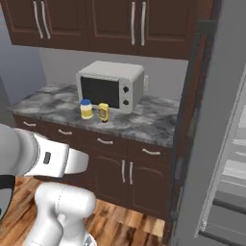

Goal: Place the mustard and mayonnaise from the counter to the top shelf of the fridge. If the existing items in the fridge are on the top shelf, move them to other shelves.

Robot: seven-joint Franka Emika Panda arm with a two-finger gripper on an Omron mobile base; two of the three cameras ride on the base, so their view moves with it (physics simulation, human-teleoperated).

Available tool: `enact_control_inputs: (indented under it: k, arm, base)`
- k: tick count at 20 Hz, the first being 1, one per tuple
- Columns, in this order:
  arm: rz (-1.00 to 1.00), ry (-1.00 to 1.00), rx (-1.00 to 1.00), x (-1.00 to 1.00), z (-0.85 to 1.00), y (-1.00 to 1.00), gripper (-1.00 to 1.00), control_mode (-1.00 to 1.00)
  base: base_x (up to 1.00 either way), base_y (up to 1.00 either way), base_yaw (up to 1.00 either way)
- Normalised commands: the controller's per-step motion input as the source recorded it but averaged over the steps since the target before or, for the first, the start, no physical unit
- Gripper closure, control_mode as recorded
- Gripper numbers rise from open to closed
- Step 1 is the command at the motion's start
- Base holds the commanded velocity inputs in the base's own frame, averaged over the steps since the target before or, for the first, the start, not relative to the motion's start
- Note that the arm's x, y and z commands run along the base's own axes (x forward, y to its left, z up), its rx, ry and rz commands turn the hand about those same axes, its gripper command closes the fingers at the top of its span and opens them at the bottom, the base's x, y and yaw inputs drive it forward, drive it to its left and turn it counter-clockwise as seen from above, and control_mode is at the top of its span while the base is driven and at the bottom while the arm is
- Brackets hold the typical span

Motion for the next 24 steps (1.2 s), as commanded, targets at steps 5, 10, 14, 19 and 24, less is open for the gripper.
enact_control_inputs:
  k: [5, 10, 14, 19, 24]
  arm:
    - [0.00, 0.00, 0.00, 0.00, 0.00, 0.00, -1.00, 1.00]
    - [0.00, 0.00, 0.00, 0.00, 0.00, 0.00, -1.00, 1.00]
    - [0.00, 0.00, 0.00, 0.00, 0.00, 0.00, -1.00, 1.00]
    - [0.00, 0.00, 0.00, 0.00, 0.00, 0.00, -1.00, 1.00]
    - [0.00, 0.00, 0.00, 0.00, 0.00, 0.00, -1.00, 1.00]
  base:
    - [1.00, 1.00, -0.04]
    - [0.96, 1.00, -0.16]
    - [0.61, 0.56, -0.14]
    - [0.46, 0.05, -0.02]
    - [0.38, -0.02, -0.01]
